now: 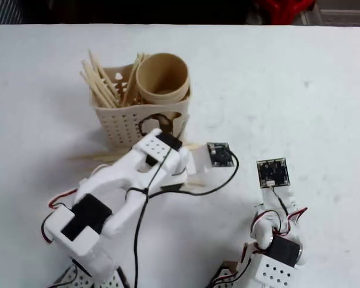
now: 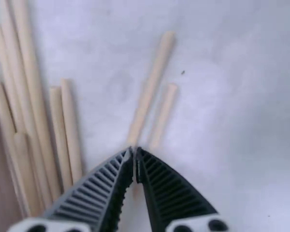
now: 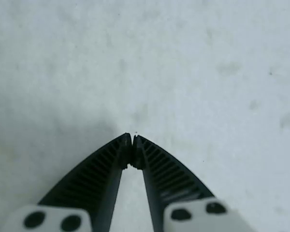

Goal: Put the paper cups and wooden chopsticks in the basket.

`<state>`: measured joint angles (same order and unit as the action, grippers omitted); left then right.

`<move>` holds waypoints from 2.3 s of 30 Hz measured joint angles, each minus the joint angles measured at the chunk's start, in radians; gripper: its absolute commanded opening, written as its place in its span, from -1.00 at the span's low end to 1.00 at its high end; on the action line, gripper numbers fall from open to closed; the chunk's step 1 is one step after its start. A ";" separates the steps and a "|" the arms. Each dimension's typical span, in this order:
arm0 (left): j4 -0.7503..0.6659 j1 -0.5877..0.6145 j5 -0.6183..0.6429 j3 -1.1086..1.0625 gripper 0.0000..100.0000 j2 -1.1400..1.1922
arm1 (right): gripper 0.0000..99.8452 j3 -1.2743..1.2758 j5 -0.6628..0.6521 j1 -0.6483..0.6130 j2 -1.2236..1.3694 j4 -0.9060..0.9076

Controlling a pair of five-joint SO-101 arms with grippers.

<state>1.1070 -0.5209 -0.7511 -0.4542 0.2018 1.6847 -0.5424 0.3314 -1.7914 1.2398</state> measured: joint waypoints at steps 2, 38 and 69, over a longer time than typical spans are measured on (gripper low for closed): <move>-0.003 -0.017 -0.028 -0.009 -0.91 -0.006 | -0.96 0.000 0.000 0.000 0.000 0.000; 0.000 -0.034 0.041 0.112 -0.96 0.095 | -0.96 0.000 0.000 0.000 0.000 0.000; -0.014 -0.029 -0.078 -0.048 -0.90 -0.025 | -0.96 0.000 0.000 0.002 0.000 0.000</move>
<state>1.0932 -0.5501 -0.8293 -0.5017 0.1772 1.6847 -0.5424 0.3330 -1.7914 1.2398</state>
